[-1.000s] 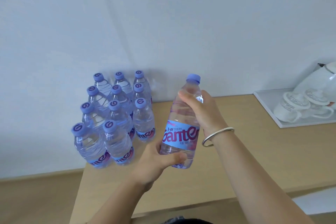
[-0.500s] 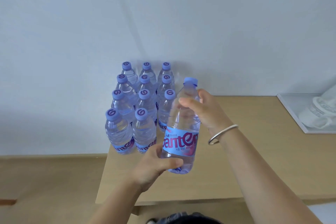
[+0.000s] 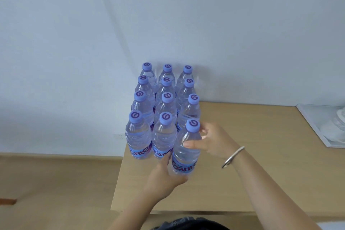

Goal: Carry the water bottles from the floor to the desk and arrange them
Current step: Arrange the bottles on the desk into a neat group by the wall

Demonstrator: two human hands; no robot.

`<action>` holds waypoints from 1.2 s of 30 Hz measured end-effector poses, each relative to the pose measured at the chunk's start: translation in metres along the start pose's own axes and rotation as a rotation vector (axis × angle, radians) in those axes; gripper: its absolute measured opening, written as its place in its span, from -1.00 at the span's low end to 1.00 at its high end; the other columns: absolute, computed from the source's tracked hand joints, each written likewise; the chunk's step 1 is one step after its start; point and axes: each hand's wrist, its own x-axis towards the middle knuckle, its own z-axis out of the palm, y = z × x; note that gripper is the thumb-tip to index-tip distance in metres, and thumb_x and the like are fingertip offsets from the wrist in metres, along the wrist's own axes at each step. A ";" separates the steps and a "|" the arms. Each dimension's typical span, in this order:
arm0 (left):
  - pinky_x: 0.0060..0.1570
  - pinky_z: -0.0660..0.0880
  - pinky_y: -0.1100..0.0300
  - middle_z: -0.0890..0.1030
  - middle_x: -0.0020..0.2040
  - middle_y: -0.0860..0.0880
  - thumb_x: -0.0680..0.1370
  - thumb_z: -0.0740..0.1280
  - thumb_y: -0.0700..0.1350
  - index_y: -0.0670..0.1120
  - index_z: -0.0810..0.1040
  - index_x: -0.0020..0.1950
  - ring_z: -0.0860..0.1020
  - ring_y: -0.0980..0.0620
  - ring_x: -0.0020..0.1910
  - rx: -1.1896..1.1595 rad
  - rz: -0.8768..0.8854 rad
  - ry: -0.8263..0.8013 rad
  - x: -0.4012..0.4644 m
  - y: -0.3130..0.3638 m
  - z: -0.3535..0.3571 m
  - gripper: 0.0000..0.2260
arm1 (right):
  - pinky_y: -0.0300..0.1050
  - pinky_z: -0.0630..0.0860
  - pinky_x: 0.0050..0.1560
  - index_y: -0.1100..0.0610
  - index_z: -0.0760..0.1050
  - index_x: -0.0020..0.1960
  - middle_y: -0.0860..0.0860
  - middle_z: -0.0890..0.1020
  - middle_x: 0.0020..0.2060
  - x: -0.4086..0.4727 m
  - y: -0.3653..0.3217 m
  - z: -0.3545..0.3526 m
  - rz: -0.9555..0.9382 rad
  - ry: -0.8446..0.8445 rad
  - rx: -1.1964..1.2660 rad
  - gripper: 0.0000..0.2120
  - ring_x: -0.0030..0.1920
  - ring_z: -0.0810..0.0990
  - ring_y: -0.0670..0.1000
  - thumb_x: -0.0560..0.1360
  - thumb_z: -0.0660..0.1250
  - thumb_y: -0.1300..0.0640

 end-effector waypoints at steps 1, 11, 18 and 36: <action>0.06 0.33 0.37 0.44 0.18 0.22 0.25 0.48 -0.03 0.11 0.26 0.38 0.42 0.22 0.15 0.009 -0.024 -0.011 -0.003 -0.005 -0.005 -0.26 | -0.09 0.51 0.06 -0.06 0.58 -0.09 -0.08 0.69 -0.11 0.001 0.002 0.004 -0.005 0.011 -0.029 -0.75 -0.04 0.61 -0.02 0.27 0.56 0.07; -0.19 0.48 0.22 0.60 -0.34 0.01 0.25 0.44 -0.10 -0.09 0.57 -0.13 0.53 -0.01 -0.26 -0.248 0.026 0.316 -0.011 -0.003 -0.074 -0.77 | -0.17 0.48 0.07 -0.04 0.55 0.03 -0.03 0.65 0.03 0.020 0.020 0.005 -0.040 0.169 0.098 -0.61 0.03 0.58 -0.09 0.27 0.54 0.23; -0.09 0.41 0.34 0.45 -0.02 0.05 0.22 0.51 0.00 0.02 0.37 0.20 0.48 0.25 -0.10 -0.097 0.198 0.651 0.013 0.013 -0.097 -0.40 | -0.25 0.39 0.05 -0.15 0.41 0.00 -0.08 0.48 0.06 0.027 0.031 0.009 -0.057 0.217 0.079 -0.52 0.14 0.49 -0.05 0.24 0.57 0.14; -0.07 0.52 0.41 0.60 0.18 0.11 0.27 0.52 -0.06 0.03 0.32 0.39 0.58 0.19 0.12 -0.282 0.139 0.031 0.047 -0.014 -0.100 -0.28 | -0.53 0.40 -0.11 0.01 0.17 0.42 -0.26 0.50 0.13 0.016 0.076 0.032 0.093 0.070 0.171 -0.09 -0.02 0.50 -0.43 0.22 0.60 0.20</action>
